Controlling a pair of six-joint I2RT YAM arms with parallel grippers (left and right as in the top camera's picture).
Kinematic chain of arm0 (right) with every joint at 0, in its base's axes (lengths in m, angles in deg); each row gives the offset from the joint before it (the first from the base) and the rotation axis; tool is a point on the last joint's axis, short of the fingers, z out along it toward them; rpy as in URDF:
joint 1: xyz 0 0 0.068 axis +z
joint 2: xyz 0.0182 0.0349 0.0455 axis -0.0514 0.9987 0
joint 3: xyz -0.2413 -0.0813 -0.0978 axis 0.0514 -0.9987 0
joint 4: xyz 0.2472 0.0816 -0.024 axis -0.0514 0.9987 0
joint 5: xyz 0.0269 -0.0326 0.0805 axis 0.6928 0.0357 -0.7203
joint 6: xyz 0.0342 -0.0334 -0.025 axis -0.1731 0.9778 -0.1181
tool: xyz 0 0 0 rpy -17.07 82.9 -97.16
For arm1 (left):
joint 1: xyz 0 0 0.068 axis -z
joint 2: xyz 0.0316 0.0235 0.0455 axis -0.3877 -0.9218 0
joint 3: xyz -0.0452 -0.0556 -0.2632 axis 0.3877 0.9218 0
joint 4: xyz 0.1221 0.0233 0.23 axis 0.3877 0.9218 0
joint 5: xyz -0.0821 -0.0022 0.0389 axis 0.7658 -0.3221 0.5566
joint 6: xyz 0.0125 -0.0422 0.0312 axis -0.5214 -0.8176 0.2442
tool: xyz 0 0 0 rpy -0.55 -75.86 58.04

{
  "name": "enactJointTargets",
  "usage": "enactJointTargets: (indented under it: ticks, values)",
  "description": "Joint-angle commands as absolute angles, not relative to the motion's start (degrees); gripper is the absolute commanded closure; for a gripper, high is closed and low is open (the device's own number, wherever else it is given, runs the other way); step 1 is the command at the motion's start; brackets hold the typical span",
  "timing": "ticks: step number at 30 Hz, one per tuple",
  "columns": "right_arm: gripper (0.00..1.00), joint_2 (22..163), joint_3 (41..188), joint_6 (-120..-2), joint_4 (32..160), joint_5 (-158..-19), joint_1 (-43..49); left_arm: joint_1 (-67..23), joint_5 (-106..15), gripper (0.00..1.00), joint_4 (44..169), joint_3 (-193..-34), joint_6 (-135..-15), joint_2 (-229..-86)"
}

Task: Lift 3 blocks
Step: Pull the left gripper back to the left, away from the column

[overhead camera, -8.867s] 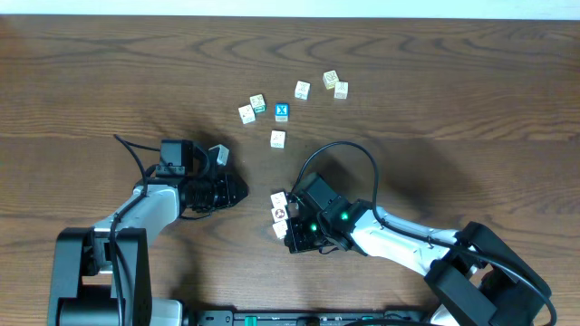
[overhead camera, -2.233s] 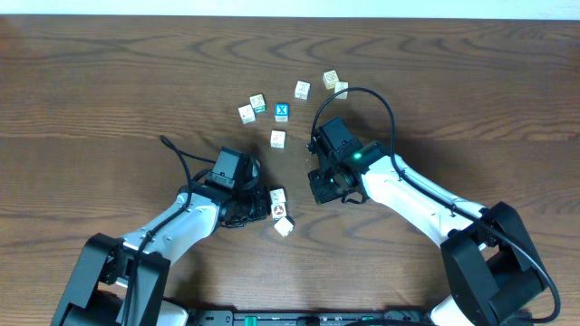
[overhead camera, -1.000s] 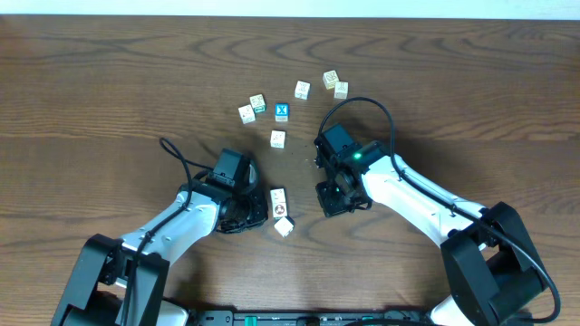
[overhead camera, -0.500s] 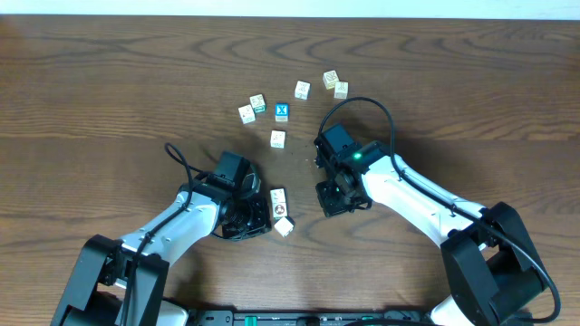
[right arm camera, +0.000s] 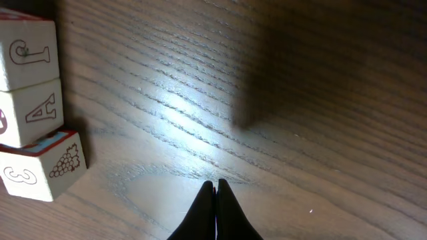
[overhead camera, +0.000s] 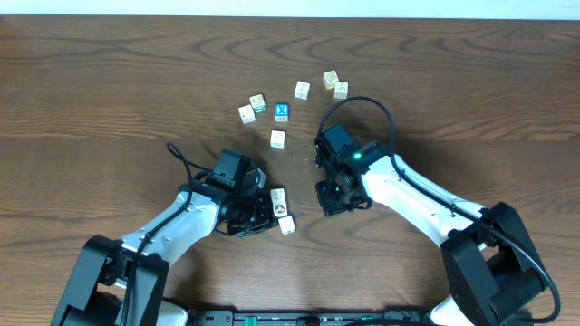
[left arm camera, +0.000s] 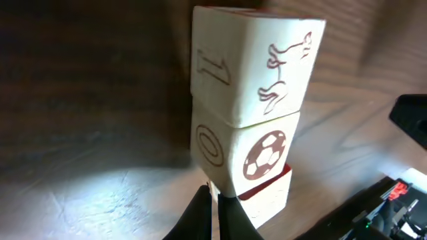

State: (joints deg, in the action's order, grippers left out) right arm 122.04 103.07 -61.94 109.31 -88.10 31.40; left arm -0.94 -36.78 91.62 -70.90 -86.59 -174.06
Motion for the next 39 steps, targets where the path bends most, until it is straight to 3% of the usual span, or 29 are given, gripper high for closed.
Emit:
enactJointTargets:
  ticks: [1, 12, 24, 39]
  values:
    - [0.99, 122.37, 103.74, -62.48, 109.24, -87.73, 31.27, -0.86, -36.02, 0.93, 91.01, -70.53, -87.38, -174.74]
    - [0.99, 122.37, 103.72, -62.81, 111.06, -87.82, 31.29, -0.86, -36.5, 0.93, 95.25, -70.53, -87.33, -174.7]
    - [0.99, 122.37, 103.61, -66.57, 107.58, -93.78, 36.28, -1.34, -45.72, 0.93, 98.33, -70.53, -87.2, -172.58]
    - [0.99, 122.39, 102.69, -75.73, 105.13, -89.28, 39.34, -17.05, -49.59, 0.93, 98.48, -70.53, -82.77, -166.37]
